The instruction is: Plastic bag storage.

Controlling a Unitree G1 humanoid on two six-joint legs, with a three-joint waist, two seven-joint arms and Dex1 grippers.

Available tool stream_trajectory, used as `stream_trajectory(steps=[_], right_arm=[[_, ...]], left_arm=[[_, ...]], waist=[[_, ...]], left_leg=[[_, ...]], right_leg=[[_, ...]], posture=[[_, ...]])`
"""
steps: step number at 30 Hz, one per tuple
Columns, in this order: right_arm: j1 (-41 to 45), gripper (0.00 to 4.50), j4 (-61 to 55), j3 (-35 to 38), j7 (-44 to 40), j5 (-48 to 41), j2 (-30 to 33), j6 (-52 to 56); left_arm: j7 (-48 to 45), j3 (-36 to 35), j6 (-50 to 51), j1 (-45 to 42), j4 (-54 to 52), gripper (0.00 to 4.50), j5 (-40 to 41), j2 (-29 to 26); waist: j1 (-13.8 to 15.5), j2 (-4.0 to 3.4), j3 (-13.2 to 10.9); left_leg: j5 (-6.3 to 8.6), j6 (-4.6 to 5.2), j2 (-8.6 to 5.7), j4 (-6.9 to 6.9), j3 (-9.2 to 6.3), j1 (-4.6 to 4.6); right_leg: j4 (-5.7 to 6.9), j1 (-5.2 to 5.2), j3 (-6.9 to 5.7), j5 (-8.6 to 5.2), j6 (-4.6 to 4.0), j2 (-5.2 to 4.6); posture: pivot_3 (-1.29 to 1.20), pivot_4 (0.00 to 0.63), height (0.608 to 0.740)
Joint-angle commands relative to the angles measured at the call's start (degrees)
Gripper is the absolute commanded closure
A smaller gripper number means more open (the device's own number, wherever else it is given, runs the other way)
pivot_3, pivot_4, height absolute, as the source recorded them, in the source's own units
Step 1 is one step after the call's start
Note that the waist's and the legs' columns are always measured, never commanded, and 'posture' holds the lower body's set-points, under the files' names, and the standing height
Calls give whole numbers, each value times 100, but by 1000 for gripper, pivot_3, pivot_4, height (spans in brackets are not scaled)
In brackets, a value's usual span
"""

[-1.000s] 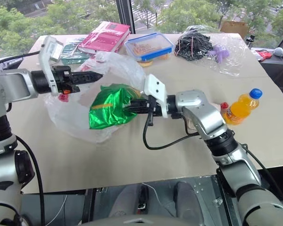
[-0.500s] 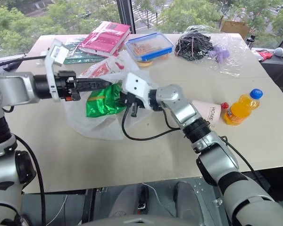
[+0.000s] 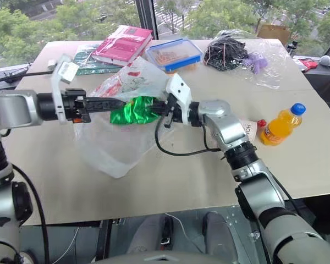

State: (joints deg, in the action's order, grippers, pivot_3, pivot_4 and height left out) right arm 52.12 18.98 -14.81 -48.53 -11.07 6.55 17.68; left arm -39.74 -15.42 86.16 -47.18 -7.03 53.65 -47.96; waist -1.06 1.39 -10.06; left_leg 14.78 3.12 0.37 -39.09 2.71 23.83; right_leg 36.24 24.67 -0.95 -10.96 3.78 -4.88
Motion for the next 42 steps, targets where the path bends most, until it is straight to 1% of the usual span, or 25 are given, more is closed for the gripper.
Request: stream_trajectory(steps=[1, 4, 6, 9, 11, 12, 13, 14, 15, 17, 18, 19, 21, 22, 24, 27, 29, 32, 34, 36, 38, 42], right_arm=[[280, 4366, 334, -232, 996, 671, -471, -462], [622, 4366, 1104, -228, 2016, 1151, -986, -856], [891, 4366, 1678, -190, 2461, 1297, -1355, -1255], [1140, 4366, 2720, -110, 2300, 1164, -1945, -1612], [1271, 4366, 3273, 10, 2479, 1230, -2002, -1848], [1305, 4366, 3446, 81, 2431, 1193, -1964, -1933], [1327, 3864, 3555, 130, 2429, 1191, -1890, -2030], [1327, 3523, 3586, 158, 2377, 1192, -1799, -2106], [1311, 2949, 3554, 177, 2324, 1208, -1708, -2169], [1247, 2113, 3337, 227, 2298, 1244, -1542, -2241], [1163, 1524, 3079, 254, 2203, 1221, -1433, -2188], [1065, 1197, 2788, 282, 2107, 1185, -1323, -2104], [732, 284, 1904, 303, 1784, 1039, -1074, -1744], [519, 13, 1355, 266, 1548, 949, -938, -1500], [107, 13, 191, 261, 1298, 762, -662, -888], [-358, 13, -1263, 269, 1124, 528, -282, 88], [-560, 13, -1962, 333, 1102, 363, -64, 667], [-930, 13, -3124, 494, 1067, 29, 378, 1557], [-1166, 13, -3848, 559, 1210, 58, 714, 1974], [-1496, 13, -4582, 645, 1120, 49, 1300, 2400], [-1880, 13, -5192, 694, 948, 91, 2005, 2765], [-2754, 13, -5849, 772, 801, 322, 3333, 3169]], left_arm=[[451, -301, 228, -473, -9, 4500, 124, 461], [818, -449, 420, -651, -34, 4500, 88, 823], [1107, -534, 420, -676, -66, 4500, -23, 1067], [1596, -703, 317, -660, -25, 4500, -284, 1467], [1778, -900, 426, -701, -22, 4500, -322, 1694], [1817, -920, 445, -676, -69, 4500, -333, 1745], [1869, -937, 443, -643, -121, 4500, -361, 1790], [1942, -978, 445, -625, -147, 4500, -402, 1842], [2017, -1031, 436, -617, -152, 4500, -441, 1891], [2173, -1100, 346, -605, -158, 4500, -542, 1971], [2265, -1129, 257, -595, -135, 4500, -621, 2012], [2336, -1153, 180, -583, -104, 4500, -686, 2043], [2427, -1154, -6, -534, -70, 4500, -800, 2073], [2470, -1150, -110, -516, -45, 4500, -856, 2089], [2516, -1080, -356, -477, 7, 4500, -979, 2122], [2377, -881, -796, -412, 23, 4500, -1072, 2162], [2248, -763, -1100, -361, 18, 4500, -1108, 2208], [1960, -384, -1781, -140, -83, 4500, -1298, 2207], [1732, -88, -2296, 18, -177, 4500, -1491, 2137], [1441, 241, -2622, 155, -260, 4500, -1635, 1992], [1163, 425, -2772, 276, -341, 4500, -1630, 1865], [892, 552, -2920, 370, -282, 4500, -1610, 1776]], waist=[[-5, 0, 0], [-48, -1, 0], [-105, -1, -1], [-141, -1, 0], [-119, 0, 0], [-120, 0, 0], [-126, 0, 0], [-132, -1, -1], [-141, -1, -1], [-157, -2, -1], [-161, -2, -1], [-158, -2, -1], [-147, -2, -1], [-135, -2, -1], [-110, 0, 0], [-114, 0, 0], [-105, 0, 0], [-99, 0, 1], [-91, 0, 1], [-69, 1, 1], [-31, 1, 2], [59, 2, 2]], left_leg=[[0, 0, 0, 0, 0, 0], [-1, -1, -5, 1, 4, 2], [-3, -4, -4, 1, 4, 2], [-6, -10, -3, 4, 1, 0], [-8, -13, -3, 10, -3, -1], [-8, -13, -3, 10, -4, 0], [-8, -13, -4, 10, -3, 0], [-8, -13, -4, 10, -2, 1], [-8, -13, -3, 13, -2, 1], [-9, -16, -1, 20, -1, 1], [-11, -20, 0, 26, -1, 0], [-13, -24, 0, 31, 0, -2], [-19, -33, 1, 47, -2, -3], [-20, -35, 1, 52, -3, -1], [-21, -35, 0, 57, -3, 0], [-21, -35, -2, 61, -4, 3], [-21, -34, -1, 62, -4, 2], [-21, -34, -1, 62, -2, 1], [-21, -34, -1, 63, 1, 1], [-21, -33, -2, 62, 2, 2], [-21, -31, -3, 63, 3, 3], [-16, -23, -3, 62, 6, 4]], right_leg=[[0, 0, 1, 0, 0, 0], [4, 7, 5, 0, 0, 0], [6, 9, 7, 0, 0, 0], [7, 9, 7, 0, 0, 0], [6, 8, 4, 1, -1, -2], [5, 7, 2, 1, -1, -3], [4, 7, 4, 1, -1, -6], [3, 7, 4, 1, 0, -7], [3, 8, 5, 1, -1, -7], [3, 13, 6, 1, -1, -6], [3, 15, 6, 1, -1, -5], [4, 16, 7, 1, -1, -5], [0, 20, 5, 1, -2, -5], [1, 23, 5, 1, -2, -5], [-1, 24, 5, 1, -2, -6], [-12, 23, 4, 1, -2, -9], [-12, 23, 3, 1, -2, -9], [-12, 24, 4, 1, -2, -9], [-13, 24, 5, 1, -3, -9], [-14, 24, 6, 1, -3, -9], [-19, 24, 6, 1, -3, -9], [-30, 20, 5, 1, -3, -8]], posture=[[0, 150, 740], [0, 150, 740], [0, 150, 740], [0, 150, 740], [0, 150, 740], [0, 150, 740], [0, 150, 740], [0, 150, 740], [0, 150, 740], [0, 150, 740], [0, 150, 740], [0, 150, 740], [0, 150, 740], [0, 150, 740], [0, 150, 740], [0, 150, 740], [0, 150, 740], [0, 150, 740], [0, 150, 740], [0, 150, 740], [0, 150, 740], [0, 150, 740]])
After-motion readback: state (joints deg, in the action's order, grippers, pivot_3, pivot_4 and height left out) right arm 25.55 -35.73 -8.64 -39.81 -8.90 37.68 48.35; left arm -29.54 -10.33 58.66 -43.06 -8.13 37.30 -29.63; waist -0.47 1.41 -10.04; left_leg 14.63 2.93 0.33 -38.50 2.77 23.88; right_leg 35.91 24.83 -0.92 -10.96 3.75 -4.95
